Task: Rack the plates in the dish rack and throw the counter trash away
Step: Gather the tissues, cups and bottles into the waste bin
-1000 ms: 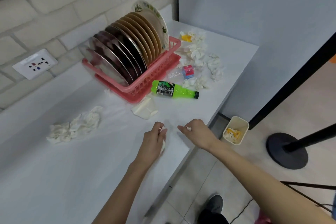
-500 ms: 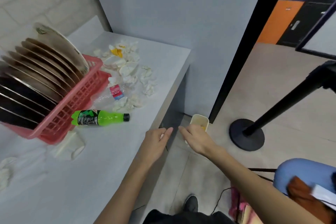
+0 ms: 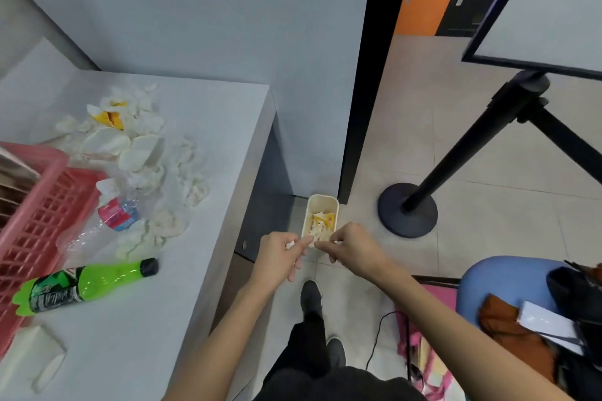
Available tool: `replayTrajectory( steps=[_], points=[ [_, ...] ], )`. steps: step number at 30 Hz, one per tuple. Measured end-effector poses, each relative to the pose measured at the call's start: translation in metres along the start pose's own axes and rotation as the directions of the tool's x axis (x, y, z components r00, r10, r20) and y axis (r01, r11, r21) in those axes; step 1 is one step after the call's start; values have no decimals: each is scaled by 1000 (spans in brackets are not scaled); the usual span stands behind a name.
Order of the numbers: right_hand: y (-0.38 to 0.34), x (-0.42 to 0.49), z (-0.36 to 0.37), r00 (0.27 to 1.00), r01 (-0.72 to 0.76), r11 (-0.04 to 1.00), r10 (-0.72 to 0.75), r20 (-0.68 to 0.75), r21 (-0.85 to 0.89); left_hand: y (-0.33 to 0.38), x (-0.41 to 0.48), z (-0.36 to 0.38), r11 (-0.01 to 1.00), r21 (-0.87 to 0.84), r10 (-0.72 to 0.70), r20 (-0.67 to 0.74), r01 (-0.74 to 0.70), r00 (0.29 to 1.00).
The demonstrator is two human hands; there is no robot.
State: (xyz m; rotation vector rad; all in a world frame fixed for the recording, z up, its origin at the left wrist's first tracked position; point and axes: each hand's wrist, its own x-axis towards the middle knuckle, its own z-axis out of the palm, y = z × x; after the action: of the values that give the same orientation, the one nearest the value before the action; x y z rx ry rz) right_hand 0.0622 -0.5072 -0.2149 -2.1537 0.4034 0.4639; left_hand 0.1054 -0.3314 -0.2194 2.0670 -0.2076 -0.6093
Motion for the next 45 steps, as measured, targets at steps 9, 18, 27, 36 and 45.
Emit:
replayTrajectory(
  steps=[9, 18, 27, 36, 45],
  points=[
    [32, 60, -21, 994, -109, 985, 112, 14, -132, -8, 84, 27, 996, 45, -86, 148, 80, 985],
    [81, 114, -22, 961, -272, 961, 269, 69, 53, -22, 142, 55, 984, 169, -74, 149, 48, 986],
    [130, 169, 2, 930, -349, 935, 339, 139, 55, -79, 190, 104, 982, 91, -171, 66, 165, 983],
    [210, 240, 79, 912, -379, 925, 365, 188, 41, -180, 249, 156, 973, 89, -225, 153, 214, 962],
    [294, 332, 161, 936, -291, 953, 267, 229, 80, -303, 328, 201, 952, 2, -305, 107, 306, 946]
  ],
)
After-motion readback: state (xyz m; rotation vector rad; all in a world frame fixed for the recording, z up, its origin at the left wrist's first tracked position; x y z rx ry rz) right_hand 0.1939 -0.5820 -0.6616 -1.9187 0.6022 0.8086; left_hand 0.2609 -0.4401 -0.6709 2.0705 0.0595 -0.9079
